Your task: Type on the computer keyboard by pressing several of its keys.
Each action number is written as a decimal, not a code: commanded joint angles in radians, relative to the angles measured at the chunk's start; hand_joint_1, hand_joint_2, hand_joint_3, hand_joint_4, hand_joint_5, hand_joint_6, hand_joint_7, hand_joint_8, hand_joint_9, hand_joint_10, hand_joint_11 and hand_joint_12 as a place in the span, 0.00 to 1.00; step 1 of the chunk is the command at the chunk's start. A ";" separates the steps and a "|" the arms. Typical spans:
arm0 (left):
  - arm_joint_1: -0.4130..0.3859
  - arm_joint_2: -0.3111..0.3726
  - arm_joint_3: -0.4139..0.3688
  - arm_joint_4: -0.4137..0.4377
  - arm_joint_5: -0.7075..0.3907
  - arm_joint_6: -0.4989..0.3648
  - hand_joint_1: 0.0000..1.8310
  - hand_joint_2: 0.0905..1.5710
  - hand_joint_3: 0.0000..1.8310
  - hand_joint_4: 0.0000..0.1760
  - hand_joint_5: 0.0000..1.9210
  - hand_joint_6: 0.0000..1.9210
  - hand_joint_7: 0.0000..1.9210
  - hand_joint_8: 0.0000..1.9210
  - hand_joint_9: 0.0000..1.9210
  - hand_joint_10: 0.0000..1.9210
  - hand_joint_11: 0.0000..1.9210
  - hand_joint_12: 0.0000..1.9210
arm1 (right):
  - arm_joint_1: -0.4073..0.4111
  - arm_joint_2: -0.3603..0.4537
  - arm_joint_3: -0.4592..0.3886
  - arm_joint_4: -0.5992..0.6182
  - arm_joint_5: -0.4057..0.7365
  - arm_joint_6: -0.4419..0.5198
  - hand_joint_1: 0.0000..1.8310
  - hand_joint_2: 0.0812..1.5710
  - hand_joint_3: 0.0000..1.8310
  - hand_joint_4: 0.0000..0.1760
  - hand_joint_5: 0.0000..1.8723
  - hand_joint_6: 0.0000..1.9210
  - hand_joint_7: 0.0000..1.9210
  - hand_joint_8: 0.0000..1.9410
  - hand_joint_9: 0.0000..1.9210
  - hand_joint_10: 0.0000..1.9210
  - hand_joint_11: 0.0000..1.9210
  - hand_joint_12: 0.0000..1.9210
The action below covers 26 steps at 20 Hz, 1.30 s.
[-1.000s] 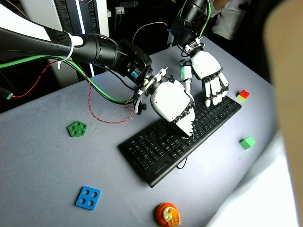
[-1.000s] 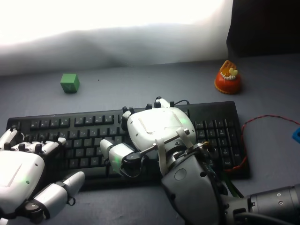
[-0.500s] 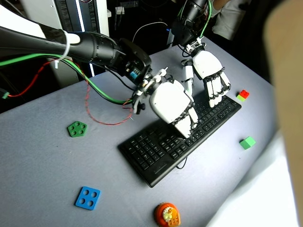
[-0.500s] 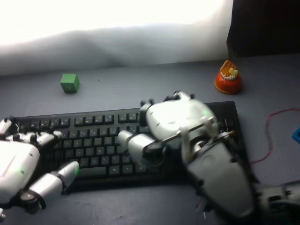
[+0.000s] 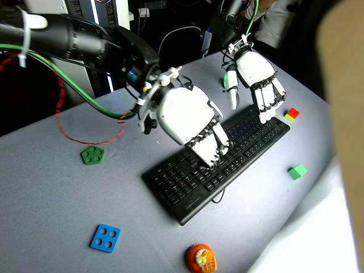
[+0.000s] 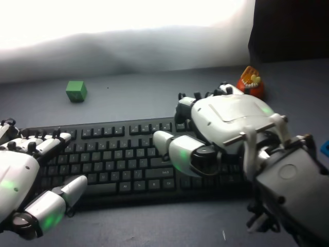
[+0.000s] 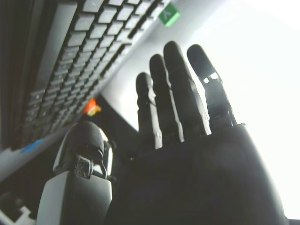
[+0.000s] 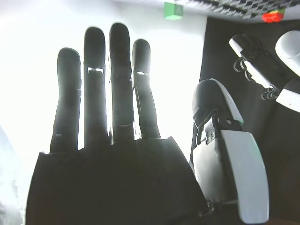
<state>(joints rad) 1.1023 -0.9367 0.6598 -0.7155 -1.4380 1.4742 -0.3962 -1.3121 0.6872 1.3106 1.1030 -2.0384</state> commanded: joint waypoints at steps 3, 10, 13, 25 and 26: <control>0.017 -0.031 0.008 0.057 -0.218 -0.032 0.07 0.84 0.00 0.22 0.22 0.00 0.27 0.00 0.28 0.01 0.00 0.66 | 0.010 0.041 -0.033 -0.087 0.032 0.006 0.03 0.83 0.00 0.00 0.22 0.32 0.40 0.00 0.23 0.48 0.05 0.87; 0.028 -0.100 0.054 0.106 -0.266 -0.002 0.08 0.84 0.00 0.25 0.21 0.00 0.26 0.00 0.26 0.00 0.00 0.65 | 0.049 0.124 -0.089 -0.087 0.018 0.004 0.02 0.83 0.00 0.00 0.23 0.31 0.40 0.00 0.23 0.47 0.05 0.87; 0.056 -0.131 0.086 0.113 -0.274 -0.010 0.10 0.84 0.00 0.22 0.20 0.00 0.25 0.00 0.26 0.00 0.00 0.64 | 0.065 0.130 -0.093 -0.087 0.015 0.034 0.02 0.83 0.00 0.00 0.23 0.31 0.39 0.00 0.23 0.47 0.04 0.89; 0.087 -0.210 0.129 0.147 -0.278 -0.018 0.12 0.82 0.00 0.25 0.21 0.01 0.25 0.00 0.26 0.00 0.00 0.63 | 0.072 0.129 -0.092 -0.088 0.015 0.081 0.02 0.84 0.00 0.00 0.22 0.33 0.39 0.00 0.23 0.48 0.05 0.89; 0.082 -0.219 0.141 0.147 -0.278 -0.017 0.10 0.83 0.00 0.25 0.21 0.01 0.25 0.00 0.26 0.00 0.00 0.63 | 0.071 0.129 -0.092 -0.088 0.014 0.082 0.02 0.84 0.00 0.00 0.22 0.33 0.39 0.00 0.23 0.48 0.04 0.89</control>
<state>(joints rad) 1.1866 -1.1606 0.8036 -0.6060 -1.5997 1.4574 -0.3405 -1.1870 0.5991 1.3121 1.0756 -1.9659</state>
